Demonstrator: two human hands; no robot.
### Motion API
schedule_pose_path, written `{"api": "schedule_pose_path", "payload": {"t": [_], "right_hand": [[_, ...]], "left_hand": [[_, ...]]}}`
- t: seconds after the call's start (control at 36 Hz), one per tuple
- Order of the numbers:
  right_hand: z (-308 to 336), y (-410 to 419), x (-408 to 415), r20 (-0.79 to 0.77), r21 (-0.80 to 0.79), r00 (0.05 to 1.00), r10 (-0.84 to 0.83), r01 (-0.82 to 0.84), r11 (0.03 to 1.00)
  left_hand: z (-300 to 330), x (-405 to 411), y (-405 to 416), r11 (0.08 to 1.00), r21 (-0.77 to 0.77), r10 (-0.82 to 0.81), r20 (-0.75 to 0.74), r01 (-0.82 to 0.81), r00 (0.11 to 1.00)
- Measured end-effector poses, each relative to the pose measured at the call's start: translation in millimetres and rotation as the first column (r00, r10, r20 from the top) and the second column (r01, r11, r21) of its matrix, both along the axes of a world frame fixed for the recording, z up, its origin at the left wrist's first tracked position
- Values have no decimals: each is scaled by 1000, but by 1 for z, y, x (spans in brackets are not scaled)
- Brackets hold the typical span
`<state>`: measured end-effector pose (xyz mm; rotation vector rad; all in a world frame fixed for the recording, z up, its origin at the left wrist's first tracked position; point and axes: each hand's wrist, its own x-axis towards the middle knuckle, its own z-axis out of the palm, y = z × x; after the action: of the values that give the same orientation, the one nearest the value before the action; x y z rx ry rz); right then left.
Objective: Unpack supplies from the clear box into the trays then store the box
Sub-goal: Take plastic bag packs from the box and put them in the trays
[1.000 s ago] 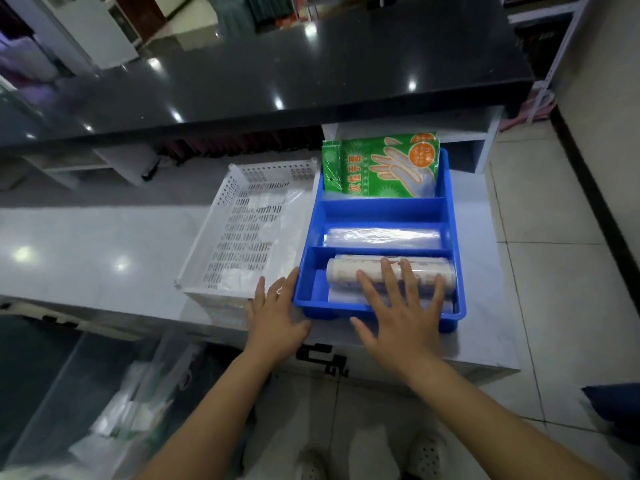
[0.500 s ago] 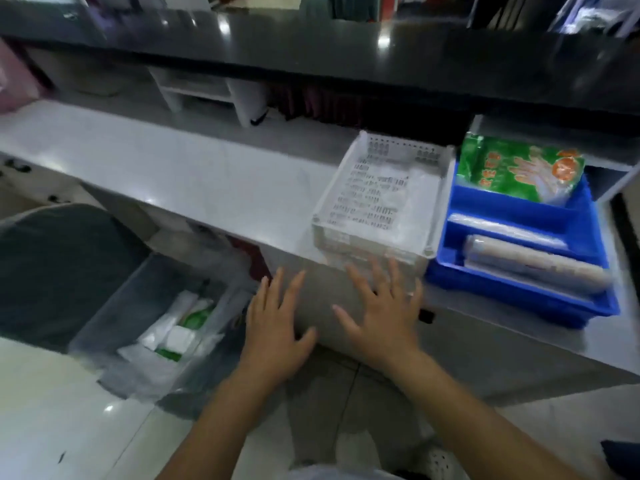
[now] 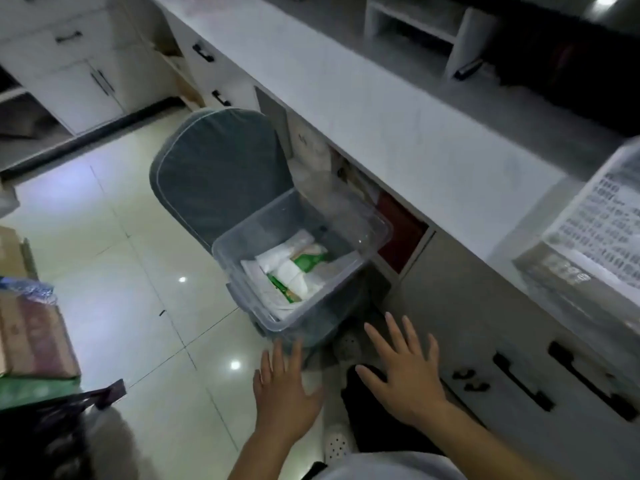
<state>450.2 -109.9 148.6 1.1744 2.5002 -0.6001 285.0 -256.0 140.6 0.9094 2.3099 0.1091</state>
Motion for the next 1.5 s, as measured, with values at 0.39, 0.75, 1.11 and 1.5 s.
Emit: {"api": "schedule_pose_path", "payload": {"t": [0.39,0.75,1.11,1.5], "right_hand": [[-73,126,-142,45,-143,983,181,-173,975],[-130,149,-161,177,-257,960,219,-170,951],[-118,134,-188,244,-300,970,-8,83,950],[-148,101,-193,282,-106,950,-134,170,980]], "left_hand": [[-11,-132,69,969,-189,159,-26,-161,987],[-44,-198,144,934,-350,-42,76,66,996],[-111,-283,211,867,-425,-194,197,262,961],[-257,-323,276,847,-266,-443,126,460,888]]}}
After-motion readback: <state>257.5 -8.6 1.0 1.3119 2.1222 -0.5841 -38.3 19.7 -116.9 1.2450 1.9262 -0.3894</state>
